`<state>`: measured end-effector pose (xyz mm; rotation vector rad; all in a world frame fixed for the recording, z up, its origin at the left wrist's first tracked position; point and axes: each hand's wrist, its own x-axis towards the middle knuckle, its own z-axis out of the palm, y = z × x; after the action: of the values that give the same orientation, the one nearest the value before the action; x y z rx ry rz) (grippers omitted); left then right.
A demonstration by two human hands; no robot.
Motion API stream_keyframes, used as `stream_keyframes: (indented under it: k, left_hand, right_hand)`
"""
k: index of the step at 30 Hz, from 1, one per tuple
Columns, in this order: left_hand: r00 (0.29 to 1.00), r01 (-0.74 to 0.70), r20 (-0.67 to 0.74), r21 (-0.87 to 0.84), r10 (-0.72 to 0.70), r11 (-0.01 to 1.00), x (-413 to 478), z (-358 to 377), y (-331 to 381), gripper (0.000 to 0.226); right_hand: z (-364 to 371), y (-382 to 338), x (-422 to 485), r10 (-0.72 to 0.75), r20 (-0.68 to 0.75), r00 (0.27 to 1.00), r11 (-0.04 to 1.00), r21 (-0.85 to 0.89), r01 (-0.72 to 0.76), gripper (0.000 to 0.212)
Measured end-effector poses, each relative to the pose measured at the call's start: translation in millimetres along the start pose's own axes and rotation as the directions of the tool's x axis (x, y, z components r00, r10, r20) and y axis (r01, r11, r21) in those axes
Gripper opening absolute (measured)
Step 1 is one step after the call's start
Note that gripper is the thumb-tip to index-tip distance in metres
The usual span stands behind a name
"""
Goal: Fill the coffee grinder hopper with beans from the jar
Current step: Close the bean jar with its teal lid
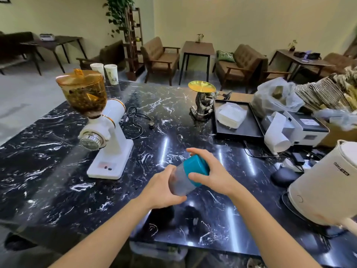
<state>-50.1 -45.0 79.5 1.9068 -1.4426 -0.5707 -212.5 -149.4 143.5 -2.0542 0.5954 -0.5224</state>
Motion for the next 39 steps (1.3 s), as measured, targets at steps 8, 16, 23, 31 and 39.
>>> stream_keyframes:
  k: [8, 16, 23, 31, 39]
  left_hand:
    - [0.998, -0.058, 0.023, 0.070, 0.057, 0.996, -10, -19, 9, 0.055]
    - [0.994, -0.090, 0.067, 0.058, 0.087, 0.994, -2, -48, 16, 0.055]
    - [0.989, -0.100, 0.114, 0.067, 0.092, 0.993, 3, -62, 21, 0.059]
    - [0.990, -0.117, 0.106, 0.264, 0.092, 0.957, 5, -53, 17, 0.059]
    - [0.948, -0.278, 0.220, 0.219, 0.231, 0.935, 24, -43, 12, 0.060]
  right_hand:
    - [16, -13, 7, -0.076, -0.167, 0.983, 0.996, 0.023, 0.081, 0.021]
    - [8, -28, 27, -0.186, -0.143, 0.972, 0.981, 0.023, 0.191, 0.025]
    - [10, -31, 32, -0.200, -0.183, 0.963, 0.979, 0.000, 0.204, 0.028]
    - [29, -27, 29, -0.153, -0.271, 0.950, 0.981, -0.154, 0.114, 0.035]
    - [16, -16, 8, -0.228, -0.256, 0.939, 0.952, -0.260, 0.160, 0.032]
